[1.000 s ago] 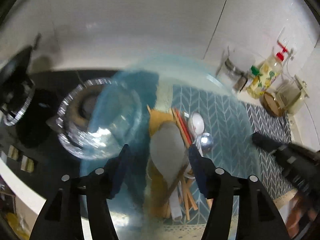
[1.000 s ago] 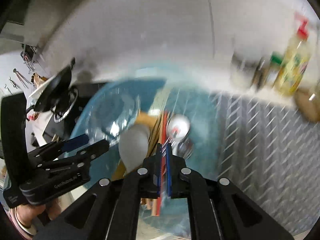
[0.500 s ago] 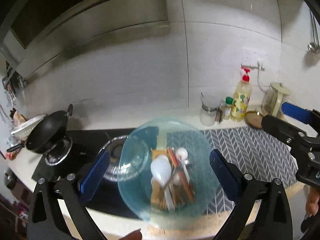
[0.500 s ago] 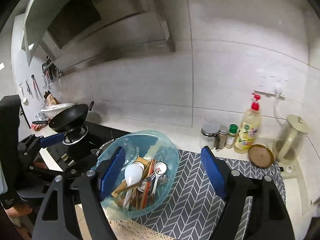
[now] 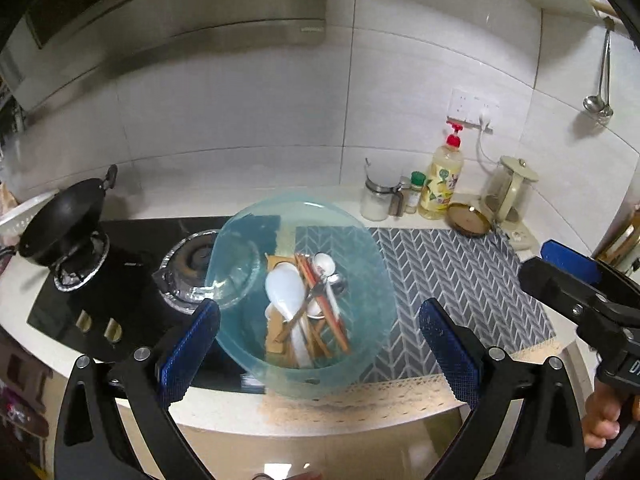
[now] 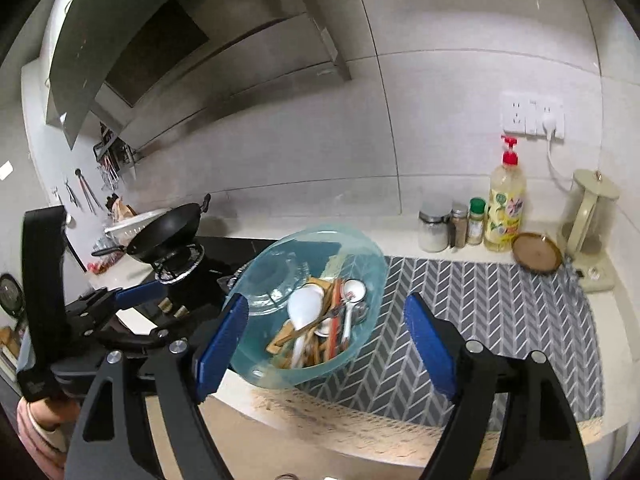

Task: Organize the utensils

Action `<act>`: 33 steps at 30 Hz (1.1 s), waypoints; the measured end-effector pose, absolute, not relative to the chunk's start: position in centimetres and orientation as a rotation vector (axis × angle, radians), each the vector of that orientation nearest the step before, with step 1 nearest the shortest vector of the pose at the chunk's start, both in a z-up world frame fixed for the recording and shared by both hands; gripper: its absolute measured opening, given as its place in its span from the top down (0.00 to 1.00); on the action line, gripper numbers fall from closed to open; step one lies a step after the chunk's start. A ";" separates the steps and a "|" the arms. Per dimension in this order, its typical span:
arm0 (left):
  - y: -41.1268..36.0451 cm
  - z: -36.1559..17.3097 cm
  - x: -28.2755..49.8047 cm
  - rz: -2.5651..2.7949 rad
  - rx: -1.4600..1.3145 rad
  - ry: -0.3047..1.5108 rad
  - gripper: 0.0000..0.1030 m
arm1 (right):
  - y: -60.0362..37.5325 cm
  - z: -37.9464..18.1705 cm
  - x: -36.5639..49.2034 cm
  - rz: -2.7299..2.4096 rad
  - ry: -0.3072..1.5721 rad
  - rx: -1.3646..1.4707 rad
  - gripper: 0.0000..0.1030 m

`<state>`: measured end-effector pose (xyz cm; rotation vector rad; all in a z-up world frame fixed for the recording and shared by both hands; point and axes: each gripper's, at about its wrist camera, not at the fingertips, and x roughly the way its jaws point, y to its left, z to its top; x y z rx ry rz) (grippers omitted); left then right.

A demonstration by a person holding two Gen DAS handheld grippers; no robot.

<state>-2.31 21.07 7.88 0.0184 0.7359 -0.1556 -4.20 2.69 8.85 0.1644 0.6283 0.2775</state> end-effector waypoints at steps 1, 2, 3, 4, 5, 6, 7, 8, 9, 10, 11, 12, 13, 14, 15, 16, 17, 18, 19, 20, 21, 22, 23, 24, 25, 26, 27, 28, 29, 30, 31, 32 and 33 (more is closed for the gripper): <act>21.7 7.7 -1.9 -0.157 0.026 0.759 0.04 | 3.1 8.4 -4.1 0.259 0.644 0.178 0.24; 22.2 7.5 -1.6 -0.165 0.031 0.773 0.04 | 3.3 8.2 -4.1 0.250 0.652 0.185 0.24; 22.6 7.4 -1.3 -0.173 0.035 0.781 0.04 | 3.7 7.8 -4.0 0.236 0.660 0.191 0.24; 23.1 7.2 -1.0 -0.193 0.040 0.790 0.04 | 3.9 7.5 -3.9 0.229 0.664 0.192 0.24; 23.4 7.1 -0.7 -0.207 0.043 0.794 0.04 | 4.3 7.0 -3.8 0.205 0.674 0.196 0.24; 23.8 6.9 -0.5 -0.219 0.049 0.799 0.04 | 4.5 6.7 -3.8 0.191 0.681 0.201 0.24; 23.9 6.9 -0.4 -0.222 0.055 0.801 0.04 | 4.8 6.2 -3.7 0.180 0.692 0.213 0.24; 24.2 6.8 -0.2 -0.228 0.064 0.802 0.04 | 5.0 5.8 -3.6 0.174 0.701 0.221 0.24; 24.3 6.7 -0.1 -0.238 0.068 0.802 0.04 | 5.2 5.4 -3.5 0.167 0.714 0.223 0.24; 24.5 6.7 0.0 -0.246 0.068 0.803 0.04 | 5.4 5.0 -3.4 0.162 0.727 0.223 0.24; 24.6 6.6 0.1 -0.258 0.067 0.804 0.04 | 5.4 4.7 -3.3 0.158 0.734 0.224 0.24; 24.8 6.4 0.3 -0.267 0.066 0.806 0.04 | 5.4 4.5 -3.3 0.153 0.738 0.230 0.24; 24.9 6.4 0.4 -0.271 0.066 0.807 0.04 | 5.4 4.4 -3.4 0.152 0.743 0.234 0.24; 24.9 6.2 0.5 -0.277 0.065 0.809 0.04 | 5.3 4.2 -3.3 0.153 0.750 0.240 0.24; 24.9 6.1 0.5 -0.281 0.065 0.811 0.04 | 5.2 4.0 -3.3 0.152 0.755 0.247 0.24; 25.0 5.8 0.7 -0.287 0.065 0.816 0.04 | 5.2 4.0 -3.3 0.152 0.760 0.249 0.24; 25.0 5.7 0.8 -0.291 0.064 0.822 0.04 | 5.1 3.9 -3.3 0.147 0.766 0.251 0.24; 25.0 5.5 0.9 -0.300 0.062 0.828 0.04 | 5.0 3.9 -3.3 0.142 0.767 0.252 0.24; 24.9 5.4 1.0 -0.310 0.060 0.833 0.04 | 4.9 3.9 -3.3 0.144 0.770 0.253 0.24; 24.8 5.3 1.0 -0.320 0.058 0.839 0.04 | 4.8 3.9 -3.4 0.144 0.772 0.254 0.24; 24.7 5.1 1.1 -0.326 0.061 0.844 0.04 | 4.8 4.0 -3.4 0.142 0.774 0.254 0.24; 24.5 5.0 1.2 -0.330 0.067 0.849 0.04 | 4.8 4.0 -3.4 0.137 0.780 0.253 0.24; 24.4 4.9 1.3 -0.334 0.071 0.853 0.04 | 4.8 4.0 -3.3 0.139 0.783 0.254 0.24; 24.4 4.8 1.3 -0.336 0.073 0.856 0.04 | 4.7 3.9 -3.3 0.142 0.786 0.257 0.24; 24.2 4.7 1.4 -0.344 0.073 0.859 0.04 | 4.7 3.9 -3.2 0.141 0.791 0.255 0.24; 24.1 4.7 1.4 -0.349 0.072 0.860 0.04 | 4.7 3.8 -3.1 0.142 0.792 0.252 0.24; 24.1 4.6 1.5 -0.353 0.070 0.862 0.04 | 4.8 3.9 -3.0 0.143 0.792 0.251 0.24; 24.0 4.6 1.6 -0.355 0.070 0.864 0.04 | 4.8 3.9 -3.0 0.145 0.793 0.251 0.24; 24.0 4.5 1.6 -0.358 0.071 0.867 0.04 | 4.8 3.8 -3.0 0.148 0.794 0.251 0.24; 24.0 4.5 1.7 -0.361 0.070 0.869 0.04 | 4.9 3.8 -2.9 0.150 0.795 0.249 0.24; 24.0 4.5 1.7 -0.362 0.069 0.870 0.04 | 5.0 3.8 -2.9 0.149 0.797 0.247 0.24; 24.0 4.5 1.8 -0.364 0.070 0.871 0.04 | 5.0 3.7 -2.8 0.150 0.799 0.246 0.24; 24.0 4.6 1.8 -0.363 0.070 0.871 0.04 | 5.0 3.7 -2.8 0.152 0.802 0.246 0.24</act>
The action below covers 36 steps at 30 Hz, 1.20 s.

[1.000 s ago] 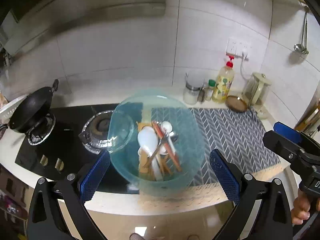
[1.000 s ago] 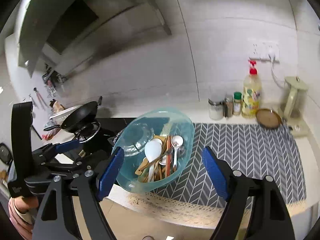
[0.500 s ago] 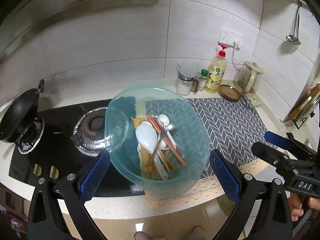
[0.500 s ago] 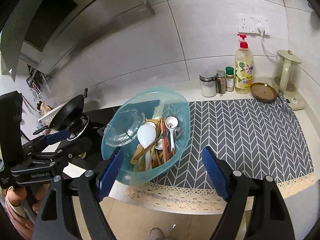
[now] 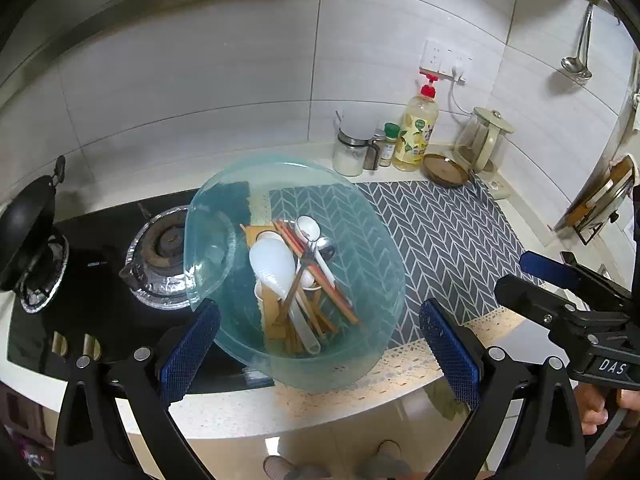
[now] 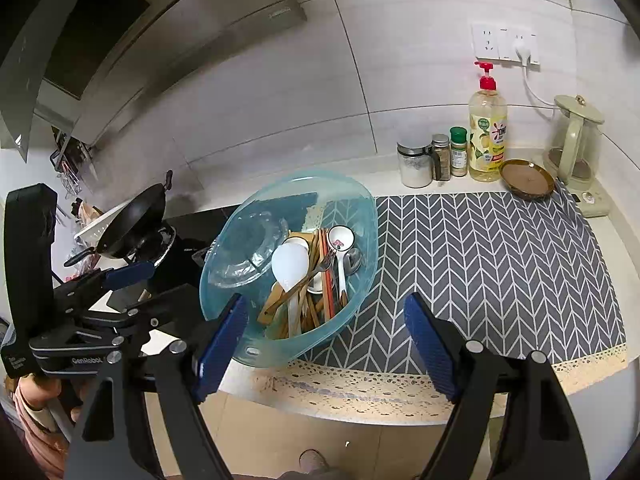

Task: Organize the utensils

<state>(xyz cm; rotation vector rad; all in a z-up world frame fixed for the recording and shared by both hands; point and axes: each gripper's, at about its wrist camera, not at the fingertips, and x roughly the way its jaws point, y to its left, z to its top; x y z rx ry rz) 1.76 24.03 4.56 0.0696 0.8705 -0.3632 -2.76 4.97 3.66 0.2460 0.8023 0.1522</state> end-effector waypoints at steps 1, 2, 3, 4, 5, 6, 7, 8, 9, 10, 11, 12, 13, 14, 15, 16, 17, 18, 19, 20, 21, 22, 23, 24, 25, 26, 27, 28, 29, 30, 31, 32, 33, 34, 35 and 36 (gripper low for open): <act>24.0 4.5 1.8 -0.362 0.071 0.873 0.04 | 5.0 3.6 -2.7 0.153 0.805 0.246 0.24; 24.0 4.5 1.8 -0.362 0.071 0.876 0.04 | 5.0 3.5 -2.6 0.152 0.809 0.246 0.24; 24.0 4.5 1.9 -0.360 0.070 0.878 0.04 | 5.1 3.4 -2.5 0.154 0.813 0.247 0.24; 24.1 4.5 2.0 -0.358 0.070 0.880 0.04 | 5.1 3.3 -2.5 0.154 0.816 0.247 0.24; 24.1 4.4 1.9 -0.355 0.070 0.882 0.04 | 5.1 3.2 -2.4 0.153 0.819 0.247 0.24; 24.2 4.4 2.0 -0.355 0.069 0.883 0.04 | 5.1 3.1 -2.4 0.153 0.821 0.247 0.24; 24.2 4.4 2.0 -0.354 0.069 0.883 0.04 | 5.1 3.0 -2.3 0.154 0.824 0.246 0.24; 24.2 4.4 2.0 -0.352 0.070 0.884 0.04 | 5.2 3.0 -2.2 0.155 0.826 0.245 0.24; 24.2 4.4 2.0 -0.350 0.070 0.884 0.04 | 5.2 2.9 -2.2 0.156 0.827 0.244 0.24; 24.2 4.4 2.0 -0.348 0.071 0.885 0.04 | 5.3 2.9 -2.1 0.156 0.828 0.242 0.24; 24.2 4.4 2.0 -0.345 0.072 0.887 0.04 | 5.3 2.8 -2.1 0.155 0.829 0.242 0.24; 24.2 4.3 2.0 -0.343 0.072 0.890 0.04 | 5.3 2.8 -2.1 0.154 0.831 0.240 0.24; 24.2 4.3 2.1 -0.342 0.072 0.892 0.04 | 5.3 2.8 -2.1 0.155 0.832 0.237 0.24; 24.2 4.3 2.1 -0.341 0.073 0.892 0.04 | 5.3 2.7 -2.0 0.154 0.832 0.235 0.24; 24.2 4.3 2.1 -0.339 0.074 0.892 0.04 | 5.3 2.7 -2.0 0.153 0.834 0.233 0.24; 24.2 4.3 2.1 -0.337 0.073 0.893 0.04 | 5.3 2.6 -1.9 0.154 0.835 0.233 0.24; 24.2 4.3 2.2 -0.336 0.073 0.893 0.04 | 5.4 2.6 -1.9 0.149 0.836 0.230 0.24; 24.2 4.3 2.2 -0.334 0.073 0.892 0.04 | 5.4 2.6 -1.9 0.145 0.838 0.226 0.24; 24.2 4.3 2.2 -0.333 0.074 0.893 0.04 | 5.5 2.5 -1.8 0.139 0.843 0.220 0.24; 24.3 4.3 2.2 -0.333 0.076 0.894 0.04 | 5.5 2.4 -1.7 0.134 0.846 0.214 0.24; 24.3 4.3 2.3 -0.332 0.077 0.895 0.04 | 5.6 2.4 -1.6 0.131 0.849 0.209 0.24; 24.3 4.2 2.4 -0.332 0.077 0.896 0.04 | 5.6 2.3 -1.5 0.131 0.852 0.206 0.24; 24.4 4.2 2.4 -0.331 0.077 0.898 0.04 | 5.6 2.2 -1.5 0.133 0.855 0.206 0.24; 24.5 4.2 2.5 -0.330 0.075 0.900 0.04 | 5.6 2.2 -1.4 0.134 0.856 0.206 0.24; 24.5 4.2 2.5 -0.329 0.074 0.900 0.04 | 5.6 2.2 -1.4 0.135 0.856 0.205 0.24; 24.5 4.2 2.6 -0.329 0.074 0.901 0.04 | 5.6 2.2 -1.3 0.136 0.857 0.203 0.24; 24.5 4.2 2.6 -0.329 0.073 0.901 0.04 | 5.6 2.2 -1.3 0.136 0.857 0.202 0.24; 24.5 4.2 2.6 -0.328 0.073 0.901 0.04 | 5.6 2.2 -1.3 0.136 0.857 0.201 0.24; 24.6 4.2 2.6 -0.328 0.073 0.901 0.04 | 5.6 2.2 -1.3 0.136 0.858 0.199 0.24; 24.6 4.1 2.7 -0.330 0.072 0.902 0.04 | 5.7 2.2 -1.3 0.134 0.858 0.199 0.24; 24.6 4.1 2.7 -0.331 0.073 0.902 0.04 | 5.6 2.2 -1.3 0.134 0.859 0.199 0.24; 24.5 4.1 2.6 -0.329 0.074 0.902 0.04 | 5.7 2.1 -1.2 0.133 0.859 0.199 0.24; 24.5 4.1 2.6 -0.329 0.074 0.903 0.04 | 5.7 2.1 -1.2 0.134 0.859 0.198 0.24; 24.5 4.1 2.6 -0.330 0.074 0.904 0.04 | 5.7 2.1 -1.2 0.132 0.861 0.197 0.24; 24.5 4.0 2.6 -0.329 0.074 0.905 0.04 | 5.7 2.1 -1.2 0.132 0.862 0.197 0.24; 24.5 4.0 2.7 -0.328 0.074 0.907 0.04 | 5.7 2.1 -1.2 0.130 0.863 0.197 0.24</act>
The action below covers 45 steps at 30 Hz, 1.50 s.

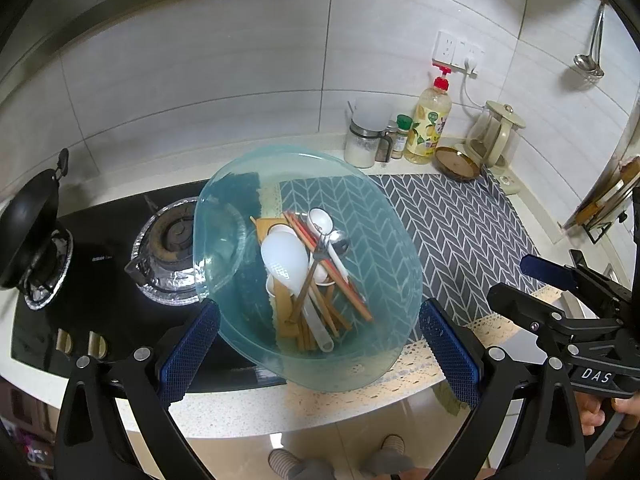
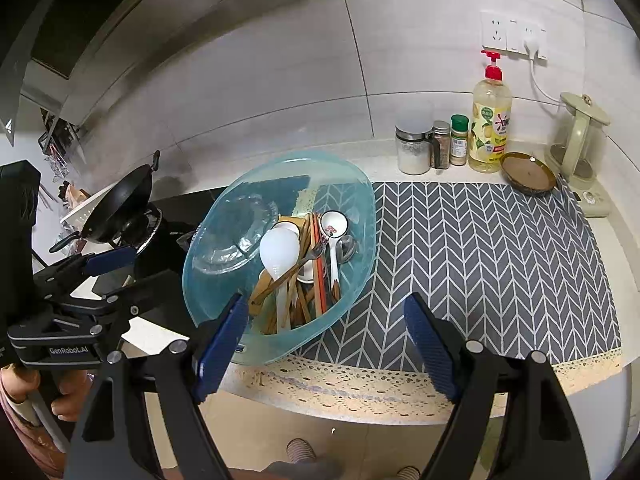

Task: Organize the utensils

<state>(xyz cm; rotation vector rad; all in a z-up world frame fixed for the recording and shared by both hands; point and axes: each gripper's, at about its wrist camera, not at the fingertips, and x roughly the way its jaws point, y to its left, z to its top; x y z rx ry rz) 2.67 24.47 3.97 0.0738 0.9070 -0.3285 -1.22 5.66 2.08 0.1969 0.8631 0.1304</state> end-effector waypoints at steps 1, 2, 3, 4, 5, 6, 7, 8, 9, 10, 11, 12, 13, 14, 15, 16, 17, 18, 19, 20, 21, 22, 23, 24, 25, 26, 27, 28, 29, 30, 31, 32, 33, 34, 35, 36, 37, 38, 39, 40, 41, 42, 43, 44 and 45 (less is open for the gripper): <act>24.5 3.9 2.8 -0.329 0.074 0.908 0.04 | 5.6 2.1 -1.2 0.130 0.864 0.197 0.24; 24.6 3.8 2.8 -0.329 0.074 0.910 0.04 | 5.6 2.0 -1.2 0.128 0.865 0.197 0.24; 24.6 3.8 2.8 -0.330 0.074 0.911 0.04 | 5.5 2.0 -1.1 0.128 0.865 0.197 0.24; 24.6 3.8 2.9 -0.329 0.075 0.910 0.04 | 5.5 2.0 -1.1 0.128 0.865 0.197 0.24; 24.6 3.8 2.9 -0.329 0.076 0.910 0.04 | 5.5 2.0 -1.1 0.128 0.866 0.196 0.24; 24.6 3.7 2.9 -0.330 0.075 0.910 0.04 | 5.6 2.0 -1.2 0.128 0.866 0.195 0.24; 24.6 3.8 2.8 -0.331 0.073 0.909 0.04 | 5.6 2.0 -1.2 0.129 0.866 0.194 0.24; 24.5 3.8 2.8 -0.331 0.074 0.908 0.04 | 5.6 2.0 -1.1 0.130 0.866 0.194 0.24; 24.4 3.7 2.8 -0.333 0.075 0.908 0.04 | 5.6 2.0 -1.1 0.129 0.867 0.191 0.24; 24.4 3.6 2.8 -0.335 0.076 0.907 0.04 | 5.6 2.0 -1.1 0.129 0.868 0.190 0.24; 24.4 3.6 2.8 -0.336 0.077 0.906 0.04 | 5.6 2.0 -1.1 0.130 0.868 0.191 0.24; 24.4 3.6 2.8 -0.339 0.078 0.903 0.04 | 5.7 2.0 -1.1 0.130 0.868 0.191 0.24; 24.3 3.6 2.7 -0.344 0.077 0.898 0.04 | 5.6 2.0 -1.1 0.128 0.868 0.191 0.24; 24.2 3.6 2.7 -0.345 0.077 0.897 0.04 | 5.7 1.9 -1.1 0.127 0.869 0.191 0.24; 24.2 3.6 2.7 -0.346 0.080 0.898 0.04 | 5.7 1.9 -1.1 0.127 0.869 0.191 0.24; 24.1 3.6 2.6 -0.346 0.083 0.898 0.04 | 5.7 1.9 -1.1 0.128 0.868 0.191 0.24; 24.0 3.6 2.6 -0.345 0.085 0.899 0.04 | 5.6 1.9 -1.0 0.127 0.869 0.191 0.24; 24.0 3.6 2.6 -0.344 0.089 0.902 0.04 | 5.6 1.8 -1.0 0.126 0.869 0.191 0.24; 23.9 3.5 2.7 -0.341 0.091 0.903 0.04 | 5.6 1.8 -1.0 0.126 0.870 0.191 0.24; 23.9 3.6 2.7 -0.340 0.092 0.905 0.04 | 5.6 1.8 -1.0 0.125 0.871 0.192 0.24; 23.9 3.5 2.7 -0.340 0.093 0.906 0.04 | 5.6 1.8 -1.0 0.126 0.871 0.191 0.24; 23.9 3.6 2.8 -0.341 0.093 0.907 0.04 | 5.6 1.8 -1.0 0.125 0.871 0.191 0.24; 23.9 3.6 2.8 -0.341 0.094 0.908 0.04 | 5.6 1.8 -1.0 0.125 0.871 0.191 0.24; 23.9 3.6 2.9 -0.341 0.094 0.909 0.04 | 5.6 1.8 -1.0 0.124 0.871 0.192 0.24; 23.9 3.6 2.8 -0.338 0.093 0.911 0.04 | 5.6 1.8 -1.0 0.124 0.870 0.192 0.24; 23.9 3.6 2.8 -0.338 0.093 0.913 0.04 | 5.6 1.8 -1.0 0.124 0.870 0.191 0.24; 23.9 3.5 2.8 -0.337 0.092 0.913 0.04 | 5.6 1.8 -1.0 0.124 0.871 0.192 0.24; 23.9 3.5 2.9 -0.339 0.093 0.913 0.04 | 5.6 1.8 -1.0 0.123 0.870 0.191 0.24; 23.9 3.5 2.9 -0.340 0.092 0.913 0.04 | 5.6 1.8 -1.0 0.124 0.871 0.192 0.24; 24.0 3.5 3.0 -0.340 0.094 0.913 0.04 | 5.6 1.9 -1.0 0.123 0.871 0.191 0.24; 24.0 3.5 3.0 -0.340 0.094 0.913 0.04 | 5.7 1.9 -1.0 0.123 0.871 0.191 0.24; 24.0 3.5 3.0 -0.340 0.094 0.914 0.04 | 5.6 1.8 -0.9 0.124 0.871 0.191 0.24; 24.0 3.5 3.0 -0.340 0.093 0.914 0.04 | 5.6 1.8 -0.9 0.124 0.872 0.190 0.24; 24.0 3.5 3.0 -0.340 0.092 0.915 0.04 | 5.6 1.8 -0.9 0.126 0.872 0.189 0.24; 24.0 3.5 3.0 -0.341 0.094 0.914 0.04 | 5.6 1.8 -0.9 0.127 0.871 0.188 0.24; 24.0 3.5 3.0 -0.340 0.095 0.913 0.04 | 5.6 1.8 -0.8 0.127 0.871 0.187 0.24; 24.0 3.6 3.0 -0.340 0.095 0.913 0.04 | 5.6 1.8 -0.8 0.127 0.871 0.188 0.24; 24.0 3.5 3.0 -0.341 0.096 0.914 0.04 | 5.5 1.8 -0.8 0.127 0.871 0.187 0.24; 24.0 3.5 3.0 -0.339 0.095 0.915 0.04 | 5.6 1.9 -0.9 0.125 0.871 0.188 0.24; 24.0 3.5 3.0 -0.338 0.095 0.914 0.04 | 5.6 1.8 -0.8 0.125 0.871 0.188 0.24; 24.0 3.5 2.9 -0.336 0.094 0.915 0.04 | 5.5 1.8 -0.8 0.127 0.871 0.187 0.24; 24.0 3.5 3.0 -0.337 0.094 0.915 0.04 | 5.5 1.8 -0.8 0.127 0.872 0.187 0.24; 24.0 3.5 2.9 -0.336 0.094 0.914 0.04 | 5.5 1.8 -0.8 0.126 0.872 0.186 0.24; 24.0 3.5 3.0 -0.337 0.094 0.915 0.04 | 5.5 1.8 -0.8 0.128 0.872 0.186 0.24; 24.0 3.4 3.0 -0.337 0.094 0.914 0.04 | 5.5 1.8 -0.8 0.129 0.872 0.185 0.24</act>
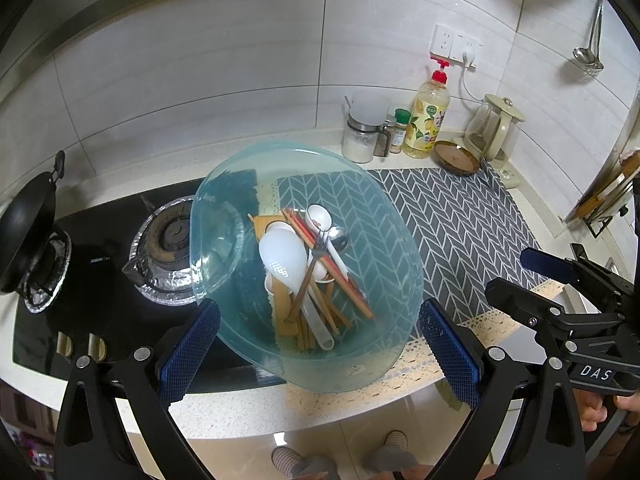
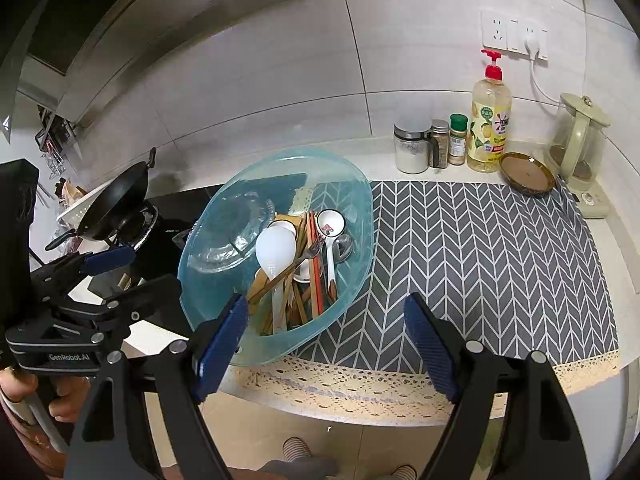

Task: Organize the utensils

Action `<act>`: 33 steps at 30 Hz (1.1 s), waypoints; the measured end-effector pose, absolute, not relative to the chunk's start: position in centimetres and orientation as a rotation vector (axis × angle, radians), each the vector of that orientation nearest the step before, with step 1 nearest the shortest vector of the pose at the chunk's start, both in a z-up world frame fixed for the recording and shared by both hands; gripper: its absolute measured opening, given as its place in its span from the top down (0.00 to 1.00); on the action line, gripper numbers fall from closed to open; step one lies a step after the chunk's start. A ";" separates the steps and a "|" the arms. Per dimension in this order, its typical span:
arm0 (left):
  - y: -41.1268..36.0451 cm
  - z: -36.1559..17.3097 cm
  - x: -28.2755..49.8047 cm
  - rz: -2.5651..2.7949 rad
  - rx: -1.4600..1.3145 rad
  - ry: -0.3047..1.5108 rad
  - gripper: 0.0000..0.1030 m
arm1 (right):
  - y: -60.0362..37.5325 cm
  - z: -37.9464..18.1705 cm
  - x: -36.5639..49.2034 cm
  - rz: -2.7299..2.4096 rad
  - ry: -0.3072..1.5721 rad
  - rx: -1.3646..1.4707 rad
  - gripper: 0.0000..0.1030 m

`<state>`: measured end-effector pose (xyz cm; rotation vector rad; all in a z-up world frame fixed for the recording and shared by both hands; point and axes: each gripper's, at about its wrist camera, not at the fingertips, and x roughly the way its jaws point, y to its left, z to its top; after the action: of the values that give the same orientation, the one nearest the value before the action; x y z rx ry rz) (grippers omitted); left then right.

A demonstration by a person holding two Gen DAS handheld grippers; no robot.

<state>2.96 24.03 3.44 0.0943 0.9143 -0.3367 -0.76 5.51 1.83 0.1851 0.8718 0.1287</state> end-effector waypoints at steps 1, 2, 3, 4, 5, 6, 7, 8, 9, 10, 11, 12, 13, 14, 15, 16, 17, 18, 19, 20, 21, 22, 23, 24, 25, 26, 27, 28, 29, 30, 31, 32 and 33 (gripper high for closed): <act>24.0 3.5 3.0 -0.336 0.094 0.915 0.04 | 5.5 1.8 -0.8 0.129 0.872 0.184 0.24; 24.0 3.5 3.0 -0.337 0.095 0.917 0.04 | 5.6 1.8 -0.8 0.125 0.872 0.186 0.24; 24.0 3.4 3.0 -0.336 0.095 0.917 0.04 | 5.6 1.8 -0.8 0.125 0.872 0.187 0.24; 24.0 3.4 2.9 -0.336 0.096 0.917 0.04 | 5.6 1.8 -0.8 0.125 0.872 0.187 0.24; 24.0 3.4 2.9 -0.335 0.096 0.917 0.04 | 5.6 1.8 -0.8 0.125 0.872 0.186 0.24; 24.0 3.4 2.9 -0.334 0.095 0.918 0.04 | 5.5 1.8 -0.8 0.124 0.873 0.186 0.24; 24.0 3.4 2.9 -0.334 0.096 0.918 0.04 | 5.5 1.8 -0.7 0.124 0.874 0.186 0.24; 24.0 3.4 2.9 -0.333 0.096 0.917 0.04 | 5.4 1.8 -0.7 0.125 0.874 0.186 0.24; 24.0 3.4 2.8 -0.333 0.096 0.917 0.04 | 5.4 1.8 -0.6 0.125 0.875 0.185 0.24; 24.0 3.4 2.8 -0.332 0.095 0.918 0.04 | 5.4 1.8 -0.6 0.124 0.875 0.184 0.24; 24.1 3.4 2.8 -0.333 0.095 0.918 0.04 | 5.3 1.7 -0.6 0.124 0.876 0.184 0.24; 24.0 3.4 2.8 -0.332 0.097 0.919 0.04 | 5.3 1.7 -0.6 0.124 0.877 0.184 0.24; 24.1 3.4 2.8 -0.330 0.096 0.919 0.04 | 5.3 1.7 -0.6 0.124 0.878 0.183 0.24; 24.1 3.4 2.7 -0.330 0.095 0.920 0.04 | 5.3 1.7 -0.6 0.123 0.877 0.183 0.24; 24.1 3.3 2.6 -0.330 0.096 0.921 0.04 | 5.3 1.7 -0.6 0.124 0.877 0.183 0.24; 24.2 3.3 2.7 -0.329 0.096 0.920 0.04 | 5.3 1.7 -0.6 0.125 0.878 0.183 0.24; 24.2 3.3 2.6 -0.329 0.096 0.920 0.04 | 5.3 1.7 -0.6 0.124 0.878 0.182 0.24; 24.2 3.3 2.5 -0.329 0.096 0.920 0.04 | 5.3 1.7 -0.6 0.123 0.877 0.183 0.24; 24.2 3.3 2.6 -0.329 0.096 0.921 0.04 | 5.3 1.7 -0.6 0.124 0.878 0.182 0.24; 24.2 3.4 2.6 -0.329 0.097 0.921 0.04 | 5.3 1.7 -0.6 0.122 0.878 0.182 0.24; 24.2 3.3 2.5 -0.329 0.098 0.921 0.04 | 5.3 1.7 -0.6 0.122 0.878 0.182 0.24; 24.1 3.4 2.6 -0.327 0.097 0.921 0.04 | 5.3 1.7 -0.6 0.123 0.878 0.182 0.24; 24.1 3.4 2.6 -0.327 0.097 0.921 0.04 | 5.3 1.7 -0.6 0.123 0.878 0.180 0.24; 24.2 3.4 2.6 -0.328 0.097 0.921 0.04 | 5.3 1.7 -0.6 0.122 0.878 0.181 0.24; 24.2 3.4 2.6 -0.328 0.097 0.922 0.04 | 5.3 1.7 -0.6 0.123 0.878 0.181 0.24; 24.2 3.4 2.5 -0.328 0.097 0.921 0.04 | 5.3 1.7 -0.6 0.123 0.878 0.181 0.24; 24.2 3.4 2.5 -0.328 0.097 0.920 0.04 | 5.4 1.7 -0.6 0.122 0.878 0.181 0.24; 24.2 3.4 2.6 -0.329 0.098 0.921 0.04 | 5.4 1.7 -0.6 0.123 0.878 0.181 0.24; 24.2 3.4 2.6 -0.328 0.098 0.921 0.04 | 5.4 1.7 -0.6 0.122 0.879 0.182 0.24; 24.2 3.4 2.7 -0.330 0.098 0.921 0.04 | 5.4 1.7 -0.6 0.123 0.879 0.181 0.24; 24.3 3.4 2.6 -0.330 0.098 0.921 0.04 | 5.4 1.7 -0.6 0.121 0.879 0.181 0.24; 24.2 3.4 2.7 -0.329 0.098 0.921 0.04 | 5.3 1.7 -0.6 0.121 0.880 0.180 0.24; 24.2 3.4 2.7 -0.329 0.098 0.922 0.04 | 5.3 1.7 -0.6 0.121 0.880 0.180 0.24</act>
<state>2.69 24.23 3.43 0.0983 0.9216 -0.3290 -0.57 5.28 1.67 0.1799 0.8805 0.1208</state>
